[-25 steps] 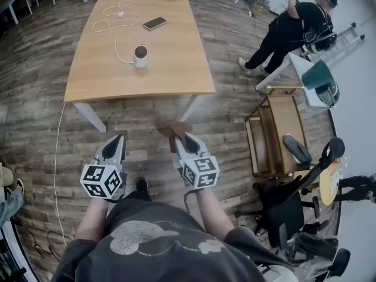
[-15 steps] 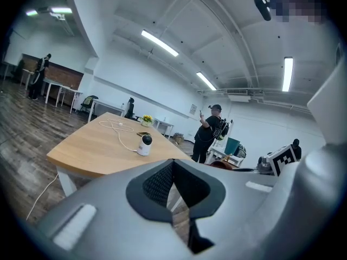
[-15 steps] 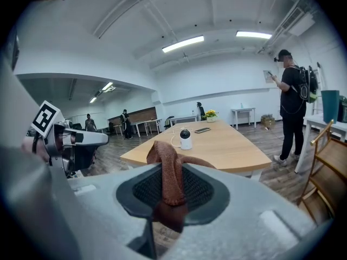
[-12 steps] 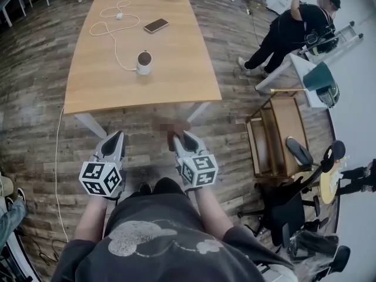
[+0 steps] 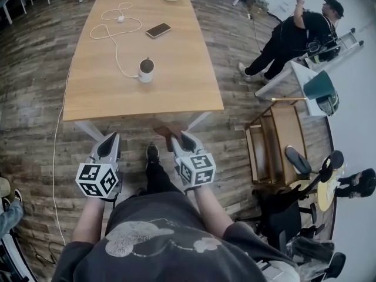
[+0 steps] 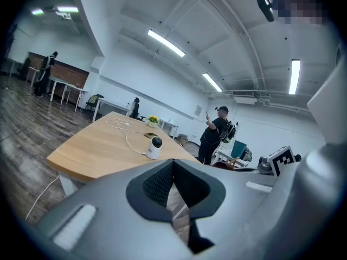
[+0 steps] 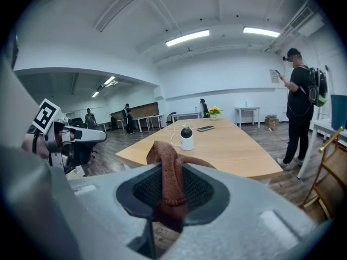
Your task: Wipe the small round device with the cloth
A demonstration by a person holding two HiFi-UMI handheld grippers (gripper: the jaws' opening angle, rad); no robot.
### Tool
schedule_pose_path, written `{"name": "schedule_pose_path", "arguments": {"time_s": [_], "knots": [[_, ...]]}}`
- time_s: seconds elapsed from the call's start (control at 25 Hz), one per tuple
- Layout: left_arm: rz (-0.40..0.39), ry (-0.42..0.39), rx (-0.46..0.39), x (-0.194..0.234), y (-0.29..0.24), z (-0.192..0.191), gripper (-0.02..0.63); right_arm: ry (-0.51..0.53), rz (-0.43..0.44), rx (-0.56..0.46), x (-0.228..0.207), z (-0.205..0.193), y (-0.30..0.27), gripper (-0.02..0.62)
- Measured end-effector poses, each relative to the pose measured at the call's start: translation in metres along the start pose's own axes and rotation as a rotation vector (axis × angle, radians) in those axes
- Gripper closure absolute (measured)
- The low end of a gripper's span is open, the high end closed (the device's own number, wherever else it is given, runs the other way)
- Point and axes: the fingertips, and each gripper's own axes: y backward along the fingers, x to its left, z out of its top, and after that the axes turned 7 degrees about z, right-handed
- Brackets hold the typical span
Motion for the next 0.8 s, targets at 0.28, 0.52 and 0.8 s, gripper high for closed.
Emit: {"name": "schedule_pose_path", "arguments": {"time_s": [0.28, 0.52, 0.8], "knots": [[0.043, 0.013, 0.0, 0.014, -0.033, 0.009, 0.588, 0.002, 0.049, -0.013, -0.019, 0.024, -0.045, 0.52], [0.068, 0.001, 0.019, 0.021, -0.072, 0.021, 0.588, -0.01, 0.096, 0.002, -0.039, 0.038, -0.087, 0.52], [0.093, -0.006, 0.021, 0.029, -0.126, 0.047, 0.588, 0.009, 0.143, 0.004, -0.067, 0.07, -0.136, 0.52]]}}
